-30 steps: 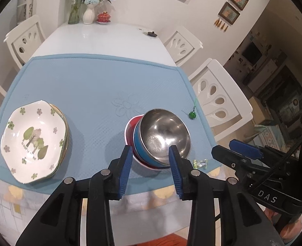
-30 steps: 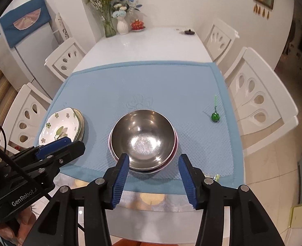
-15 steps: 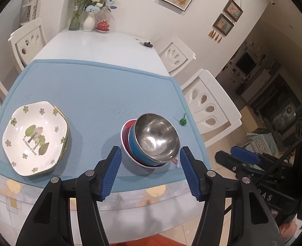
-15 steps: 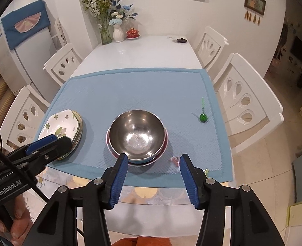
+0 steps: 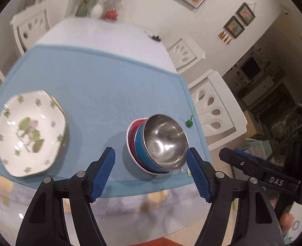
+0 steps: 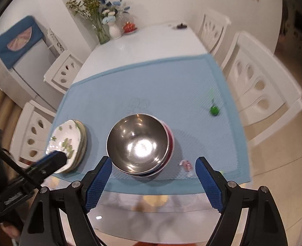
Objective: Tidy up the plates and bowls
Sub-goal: 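Move the right gripper down to the nested bowl stack and grasp its rim, then lift the nested bowls and carry them over the flower plate stack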
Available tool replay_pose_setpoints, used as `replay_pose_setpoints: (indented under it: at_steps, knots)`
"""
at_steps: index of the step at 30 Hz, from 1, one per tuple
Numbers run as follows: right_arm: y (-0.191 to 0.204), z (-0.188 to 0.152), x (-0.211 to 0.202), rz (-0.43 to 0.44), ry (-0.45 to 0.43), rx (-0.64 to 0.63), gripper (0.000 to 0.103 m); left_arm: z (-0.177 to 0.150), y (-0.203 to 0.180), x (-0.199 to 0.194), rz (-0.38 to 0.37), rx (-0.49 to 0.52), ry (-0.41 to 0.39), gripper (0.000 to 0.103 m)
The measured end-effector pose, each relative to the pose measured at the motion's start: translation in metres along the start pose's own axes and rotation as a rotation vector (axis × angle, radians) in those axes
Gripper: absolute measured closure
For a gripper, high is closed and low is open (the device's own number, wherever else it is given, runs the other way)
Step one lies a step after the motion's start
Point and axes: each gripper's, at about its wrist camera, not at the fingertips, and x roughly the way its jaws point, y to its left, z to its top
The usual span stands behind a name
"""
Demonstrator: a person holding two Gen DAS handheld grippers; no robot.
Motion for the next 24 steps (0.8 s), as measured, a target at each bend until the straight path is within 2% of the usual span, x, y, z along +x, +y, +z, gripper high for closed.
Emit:
replay_pose_setpoints:
  at_steps: [3,6,14,20,24]
  knots:
    - [-0.024,0.005,0.017,0.086,0.034,0.097,0.021,0.002,0.007,0.023,-0.001,-0.042,0.047,0.033]
    - [-0.044,0.012,0.031,0.110,0.056,0.160,0.021,0.002,0.012,0.042,0.000,-0.073,0.080,0.033]
    - [-0.053,0.021,0.065,0.113,0.096,0.124,0.021,0.004,0.022,0.082,0.007,-0.123,0.135,0.033]
    - [-0.064,0.021,0.107,0.182,0.163,0.143,0.021,0.006,0.029,0.107,-0.008,-0.160,0.158,0.035]
    - [-0.069,0.017,0.135,0.252,0.243,0.153,0.021,0.006,0.032,0.119,-0.009,-0.172,0.159,0.035]
